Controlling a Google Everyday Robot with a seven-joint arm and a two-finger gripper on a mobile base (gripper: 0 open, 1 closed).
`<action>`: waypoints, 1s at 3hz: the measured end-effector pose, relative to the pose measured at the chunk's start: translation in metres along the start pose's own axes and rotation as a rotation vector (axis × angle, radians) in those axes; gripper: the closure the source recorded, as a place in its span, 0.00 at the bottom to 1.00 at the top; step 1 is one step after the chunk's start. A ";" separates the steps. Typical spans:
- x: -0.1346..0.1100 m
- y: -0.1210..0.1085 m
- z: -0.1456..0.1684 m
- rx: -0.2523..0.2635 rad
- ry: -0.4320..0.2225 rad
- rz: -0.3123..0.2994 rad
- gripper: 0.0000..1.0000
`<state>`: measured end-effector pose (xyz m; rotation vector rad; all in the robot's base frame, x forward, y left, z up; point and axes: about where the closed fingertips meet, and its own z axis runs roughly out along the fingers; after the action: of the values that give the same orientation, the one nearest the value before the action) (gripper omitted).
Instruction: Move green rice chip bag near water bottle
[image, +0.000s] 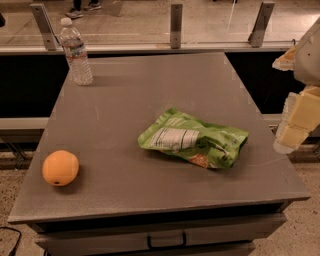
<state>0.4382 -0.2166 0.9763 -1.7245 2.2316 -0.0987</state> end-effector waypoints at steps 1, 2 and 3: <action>0.000 0.000 0.000 0.000 0.000 0.000 0.00; -0.012 0.001 0.005 -0.019 -0.016 -0.018 0.00; -0.032 0.005 0.020 -0.052 -0.037 -0.047 0.00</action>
Offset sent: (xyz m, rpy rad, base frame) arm 0.0080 0.0319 -0.0127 0.0362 0.0549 0.0667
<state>0.4467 -0.1820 0.9630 -1.7915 2.1856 -0.0199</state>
